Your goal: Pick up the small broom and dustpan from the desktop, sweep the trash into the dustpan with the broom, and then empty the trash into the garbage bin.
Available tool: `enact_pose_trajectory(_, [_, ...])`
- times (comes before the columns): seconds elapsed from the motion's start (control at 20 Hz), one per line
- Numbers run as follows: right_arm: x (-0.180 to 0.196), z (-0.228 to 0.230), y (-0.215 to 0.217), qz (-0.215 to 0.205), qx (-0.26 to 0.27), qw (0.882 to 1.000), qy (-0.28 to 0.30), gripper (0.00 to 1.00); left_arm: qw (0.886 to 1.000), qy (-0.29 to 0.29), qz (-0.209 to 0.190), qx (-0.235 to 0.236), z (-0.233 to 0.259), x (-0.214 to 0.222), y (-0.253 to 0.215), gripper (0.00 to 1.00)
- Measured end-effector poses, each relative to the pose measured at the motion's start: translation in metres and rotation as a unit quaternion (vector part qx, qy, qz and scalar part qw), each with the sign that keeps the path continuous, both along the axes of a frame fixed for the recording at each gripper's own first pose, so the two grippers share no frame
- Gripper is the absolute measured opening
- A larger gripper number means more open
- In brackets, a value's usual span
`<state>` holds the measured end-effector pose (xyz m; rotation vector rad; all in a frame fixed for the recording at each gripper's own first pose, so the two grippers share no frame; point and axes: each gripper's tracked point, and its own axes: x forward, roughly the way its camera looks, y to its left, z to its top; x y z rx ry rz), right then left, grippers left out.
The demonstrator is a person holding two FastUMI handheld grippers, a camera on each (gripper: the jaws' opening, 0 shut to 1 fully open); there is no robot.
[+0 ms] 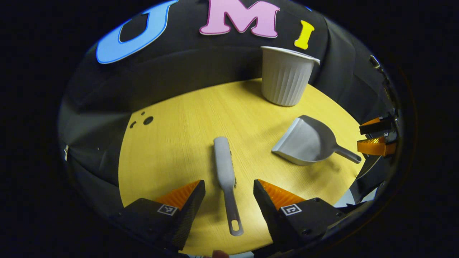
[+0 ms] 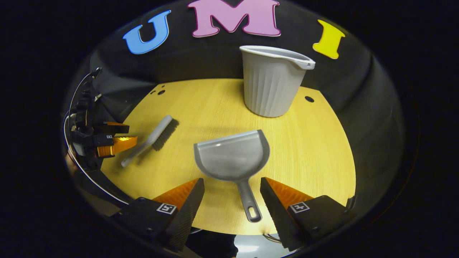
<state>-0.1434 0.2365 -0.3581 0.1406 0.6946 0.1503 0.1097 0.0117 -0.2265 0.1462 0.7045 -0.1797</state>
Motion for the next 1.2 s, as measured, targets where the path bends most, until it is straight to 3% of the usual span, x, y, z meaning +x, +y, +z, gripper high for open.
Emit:
enact_pose_trajectory(0.25, [0.017, 0.053, -0.001, -0.046, 0.034, 0.994, -0.090, 0.98, 0.993, -0.105, -0.007, -0.044, 0.057, 0.012, -0.018, 0.88])
enact_pose_trajectory(0.65, [0.037, 0.150, -0.037, -0.059, -0.004, 0.969, -0.239, 0.97, 0.969, -0.234, 0.020, -0.078, 0.161, 0.025, -0.041, 0.88])
enact_pose_trajectory(0.95, [0.044, 0.178, -0.044, -0.056, 0.007, 0.962, -0.269, 0.97, 0.964, -0.254, 0.014, -0.081, 0.192, 0.031, -0.055, 0.88])
enact_pose_trajectory(1.2, [0.046, 0.178, -0.043, -0.045, 0.003, 0.960, -0.278, 0.97, 0.963, -0.253, 0.022, -0.084, 0.190, 0.030, -0.066, 0.88])
